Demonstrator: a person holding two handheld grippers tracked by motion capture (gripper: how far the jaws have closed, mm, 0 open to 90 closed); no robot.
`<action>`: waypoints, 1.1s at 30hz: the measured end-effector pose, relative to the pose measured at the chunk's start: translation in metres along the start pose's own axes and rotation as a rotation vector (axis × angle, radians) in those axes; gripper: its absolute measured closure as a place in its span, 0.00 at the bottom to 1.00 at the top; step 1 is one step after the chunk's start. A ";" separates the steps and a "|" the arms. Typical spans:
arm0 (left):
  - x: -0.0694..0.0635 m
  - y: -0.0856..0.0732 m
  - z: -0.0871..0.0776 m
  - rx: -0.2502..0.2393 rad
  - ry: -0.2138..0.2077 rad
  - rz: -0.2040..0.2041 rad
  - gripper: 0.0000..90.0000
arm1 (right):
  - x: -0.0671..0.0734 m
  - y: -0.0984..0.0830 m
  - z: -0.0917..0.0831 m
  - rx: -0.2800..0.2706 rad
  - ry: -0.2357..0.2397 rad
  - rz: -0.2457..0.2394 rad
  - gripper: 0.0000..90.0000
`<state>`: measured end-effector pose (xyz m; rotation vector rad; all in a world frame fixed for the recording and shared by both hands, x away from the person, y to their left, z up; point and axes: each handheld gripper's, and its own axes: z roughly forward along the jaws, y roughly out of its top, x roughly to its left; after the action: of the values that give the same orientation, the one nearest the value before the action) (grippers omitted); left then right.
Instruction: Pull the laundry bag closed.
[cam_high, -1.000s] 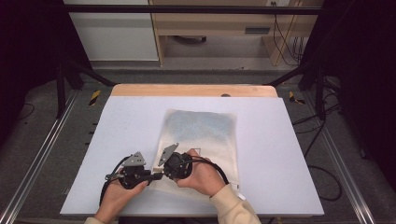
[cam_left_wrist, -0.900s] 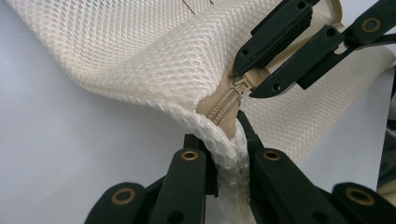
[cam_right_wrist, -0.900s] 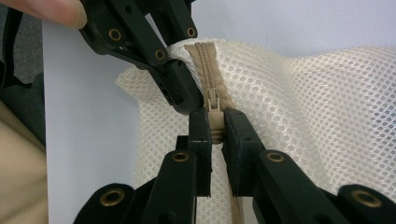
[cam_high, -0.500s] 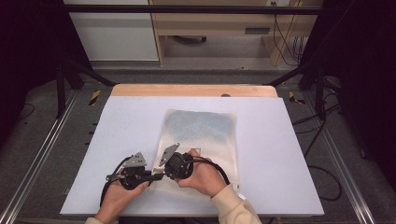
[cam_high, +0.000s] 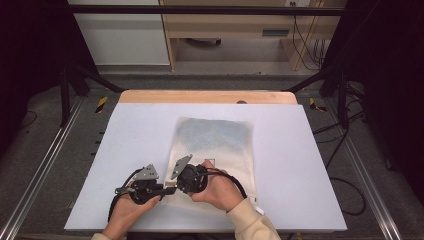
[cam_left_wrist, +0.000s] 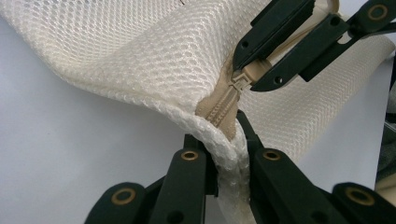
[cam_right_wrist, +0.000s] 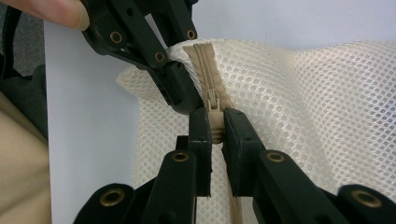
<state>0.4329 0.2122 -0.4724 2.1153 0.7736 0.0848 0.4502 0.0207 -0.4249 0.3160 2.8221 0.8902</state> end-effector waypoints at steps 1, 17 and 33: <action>-0.001 0.000 0.000 0.003 0.000 0.003 0.94 | 0.000 0.000 0.000 0.000 -0.002 0.003 0.91; -0.005 0.001 0.001 -0.008 -0.002 0.017 0.95 | 0.001 -0.003 -0.005 -0.003 0.000 0.002 0.91; -0.007 0.002 0.002 -0.011 -0.002 0.027 0.95 | 0.000 -0.008 -0.006 0.011 0.006 0.016 0.91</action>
<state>0.4287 0.2060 -0.4707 2.1152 0.7412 0.1012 0.4474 0.0114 -0.4242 0.3392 2.8346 0.8800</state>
